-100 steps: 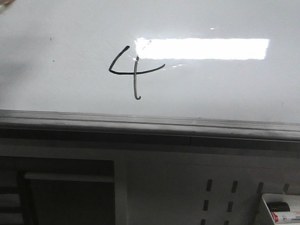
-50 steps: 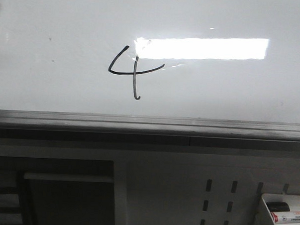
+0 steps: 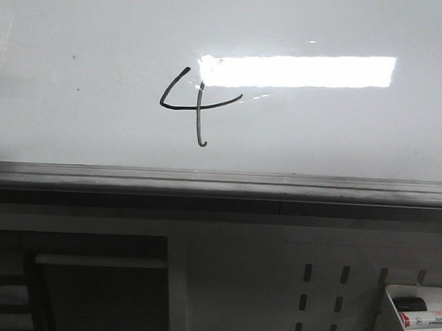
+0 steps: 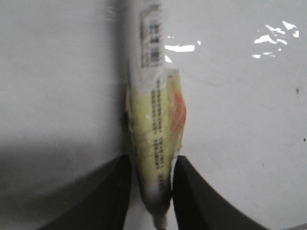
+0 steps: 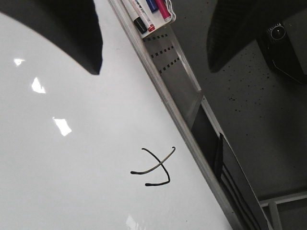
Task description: Write number 4 on whiteboard
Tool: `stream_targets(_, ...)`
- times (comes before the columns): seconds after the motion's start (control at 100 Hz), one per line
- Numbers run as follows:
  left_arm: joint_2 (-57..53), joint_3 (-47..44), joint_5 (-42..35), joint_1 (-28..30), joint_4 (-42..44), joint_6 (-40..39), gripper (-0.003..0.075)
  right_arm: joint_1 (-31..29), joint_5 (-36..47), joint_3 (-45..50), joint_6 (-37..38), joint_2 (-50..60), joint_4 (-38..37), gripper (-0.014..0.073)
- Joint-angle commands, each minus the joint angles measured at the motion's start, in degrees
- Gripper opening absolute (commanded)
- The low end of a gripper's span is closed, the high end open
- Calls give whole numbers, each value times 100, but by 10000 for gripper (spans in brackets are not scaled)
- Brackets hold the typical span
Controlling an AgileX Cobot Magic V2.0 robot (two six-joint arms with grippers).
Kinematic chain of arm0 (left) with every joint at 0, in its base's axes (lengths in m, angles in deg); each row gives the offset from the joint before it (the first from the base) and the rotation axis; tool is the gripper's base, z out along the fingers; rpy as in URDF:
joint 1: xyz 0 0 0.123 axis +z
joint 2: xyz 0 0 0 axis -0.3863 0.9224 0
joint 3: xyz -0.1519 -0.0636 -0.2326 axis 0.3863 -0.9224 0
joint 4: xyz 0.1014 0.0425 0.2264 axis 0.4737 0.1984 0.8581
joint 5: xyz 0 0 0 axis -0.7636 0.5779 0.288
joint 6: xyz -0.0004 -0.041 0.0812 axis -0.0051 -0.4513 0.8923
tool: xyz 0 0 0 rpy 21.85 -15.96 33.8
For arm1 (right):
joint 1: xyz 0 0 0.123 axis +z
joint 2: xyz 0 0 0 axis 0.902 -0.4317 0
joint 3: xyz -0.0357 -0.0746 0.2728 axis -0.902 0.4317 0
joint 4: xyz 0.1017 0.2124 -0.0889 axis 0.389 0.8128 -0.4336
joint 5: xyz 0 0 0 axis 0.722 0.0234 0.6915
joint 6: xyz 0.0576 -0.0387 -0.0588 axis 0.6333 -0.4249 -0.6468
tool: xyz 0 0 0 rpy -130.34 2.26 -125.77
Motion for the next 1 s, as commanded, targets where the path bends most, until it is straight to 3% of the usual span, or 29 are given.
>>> stream_targets(0.0,-84,188,-276,27,-31,-42,319,-5,280,-168,26,40,-1,416)
stream_targets(0.14,-108,245,-154,45,324,-29,380,-5,279,-168,264,40,-1,416)
stream_targets(0.26,-299,559,590,162,819,-29,379,-5,211,-168,1515,40,-421,416)
stream_targets(0.38,-640,1058,1730,364,1290,-43,379,-5,-229,-168,2876,54,-1664,416)
stream_targets(0.46,-963,1310,2374,499,1542,-141,375,-5,-273,44,3373,124,-2061,414)
stream_targets(0.54,-1327,1337,2687,619,1821,-400,374,-5,206,503,3750,335,-2073,414)
stream_targets(0.67,-2073,1037,2450,707,1876,-622,372,-5,1372,1606,4447,839,-2086,414)
stream_targets(0.75,-2542,646,1906,707,1819,-636,354,-5,2067,2234,4740,1263,-2198,393)
stream_targets(0.87,-3144,-52,1101,695,1404,-636,300,-5,2844,2995,4767,1887,-2523,270)
stream_targets(0.99,-3513,-667,456,695,1084,-636,216,-5,3227,3467,4767,2428,-2653,71)
